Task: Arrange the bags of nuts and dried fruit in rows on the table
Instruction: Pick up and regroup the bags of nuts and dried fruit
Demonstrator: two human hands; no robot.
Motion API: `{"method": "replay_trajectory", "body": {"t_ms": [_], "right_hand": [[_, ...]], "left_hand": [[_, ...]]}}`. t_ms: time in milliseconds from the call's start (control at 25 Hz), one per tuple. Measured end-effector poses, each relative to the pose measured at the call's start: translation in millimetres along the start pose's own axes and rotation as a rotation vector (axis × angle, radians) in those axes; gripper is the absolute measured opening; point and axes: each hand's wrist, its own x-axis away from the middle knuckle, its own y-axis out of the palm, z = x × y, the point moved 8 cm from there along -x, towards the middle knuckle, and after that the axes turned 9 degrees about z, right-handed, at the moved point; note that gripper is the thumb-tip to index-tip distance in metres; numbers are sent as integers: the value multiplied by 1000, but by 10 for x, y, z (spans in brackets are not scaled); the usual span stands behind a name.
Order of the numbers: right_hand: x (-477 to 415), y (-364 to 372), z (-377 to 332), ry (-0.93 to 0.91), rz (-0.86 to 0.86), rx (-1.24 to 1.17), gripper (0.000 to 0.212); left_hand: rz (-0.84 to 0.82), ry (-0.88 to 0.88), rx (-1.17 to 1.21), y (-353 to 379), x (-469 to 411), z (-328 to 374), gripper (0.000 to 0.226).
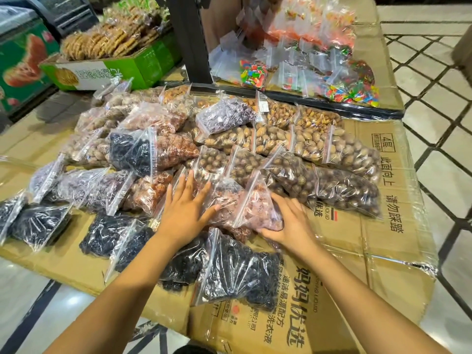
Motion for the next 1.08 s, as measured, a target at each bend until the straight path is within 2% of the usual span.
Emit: {"method": "replay_trajectory", "body": {"t_ms": [120,200,240,280,320,400,440,480,600,720,840,920,1000,1080], "right_hand": [[-60,129,88,31,-290,227,113],[-38,122,57,97,-452,192,120],[-34,75,16,132,-475,155,116],[-79,21,-53,167,-444,116,104],[-187,-60,-150,177,-324,73,94],[-485,-229,-448,132,5,2,94],[-637,-197,-648,114,80,-24,90],[-785,-74,-884,113,89,-40,83],[-1155,530,-1636,73,-53,-57,74],[-1519,1027,-2117,71,-116,-91,65],[-1798,1235,-2109,170,-91,-29,65],[-1906,1222,-1963,234,-64,33,68],[-2031,1118,-1805,277,9,69,68],[-2210,923,-1650,287,138,116,67]], "left_hand": [[-41,8,-20,-71,-63,-101,71],[-6,40,27,-172,-131,-163,74],[27,49,67,-238,-170,-205,75],[69,55,118,-304,-218,-297,74],[119,64,165,-378,-265,-414,73],[221,109,209,-534,-340,-710,72],[267,129,223,-602,-366,-894,72],[301,138,242,-653,-397,-1100,73],[353,128,298,-756,-553,-1732,78],[248,169,349,-788,-862,-2276,97],[82,313,373,-788,-1152,-2384,115],[10,435,273,-689,-1254,-2267,122],[21,525,134,-547,-1315,-2165,123],[72,522,71,-491,-1359,-2139,120]]}}
